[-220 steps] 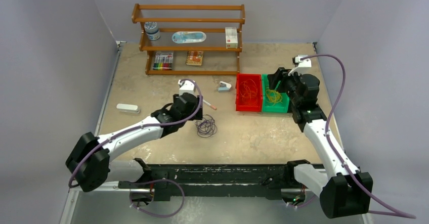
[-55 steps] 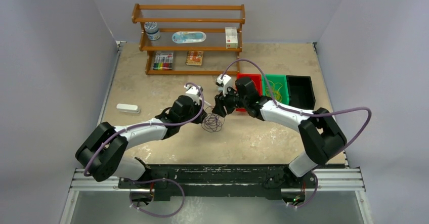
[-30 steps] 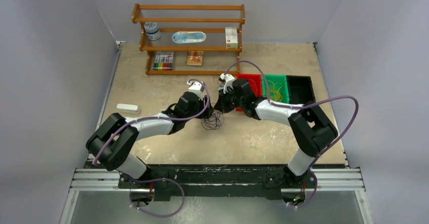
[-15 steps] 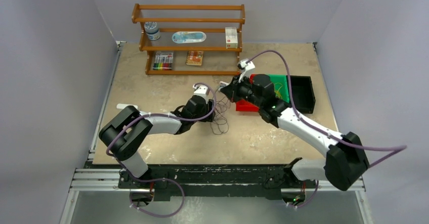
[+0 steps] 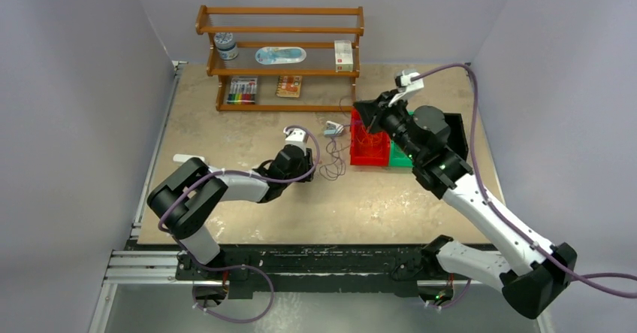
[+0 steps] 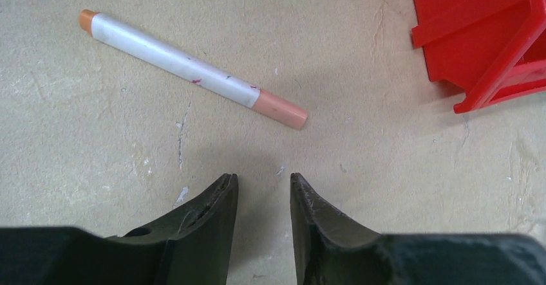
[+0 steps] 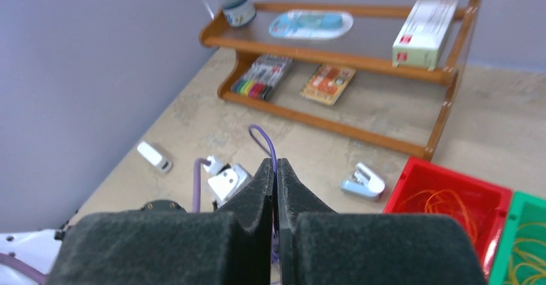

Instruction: Untangle the cables

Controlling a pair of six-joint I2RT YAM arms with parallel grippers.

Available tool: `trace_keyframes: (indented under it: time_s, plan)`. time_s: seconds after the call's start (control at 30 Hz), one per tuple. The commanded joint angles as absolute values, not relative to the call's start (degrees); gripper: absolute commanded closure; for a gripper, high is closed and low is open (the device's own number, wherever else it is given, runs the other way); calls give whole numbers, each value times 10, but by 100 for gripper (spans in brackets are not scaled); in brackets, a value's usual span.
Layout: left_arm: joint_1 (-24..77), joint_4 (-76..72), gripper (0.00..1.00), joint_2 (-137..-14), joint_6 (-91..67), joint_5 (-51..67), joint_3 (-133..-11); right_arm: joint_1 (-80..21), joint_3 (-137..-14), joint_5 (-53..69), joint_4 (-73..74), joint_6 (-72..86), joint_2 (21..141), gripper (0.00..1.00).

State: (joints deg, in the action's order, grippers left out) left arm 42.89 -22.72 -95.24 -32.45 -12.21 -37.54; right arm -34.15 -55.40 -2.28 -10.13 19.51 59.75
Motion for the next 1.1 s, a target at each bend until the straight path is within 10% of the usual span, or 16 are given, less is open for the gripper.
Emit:
trace_keyframes:
  time_s: [0.0,0.2,0.37,0.73,1.07]
  plan:
    - [431,-218,69,-960,-335,-131,-361,-340,-609,-74,-85,167,562,100]
    - [431,-217,100,-961,-336,-132,-361,-339,-632,-104,-65,147,542,100]
    - [431,-205,100,-934,-338,-141,-357,-339,-637,-113,-59,141,542,100]
    - [431,-157,63,-713,-338,-155,-333,-340,-624,-61,-100,159,578,100]
    - [431,55,58,-435,-427,-430,-306,-365,-608,88,-224,250,678,100]
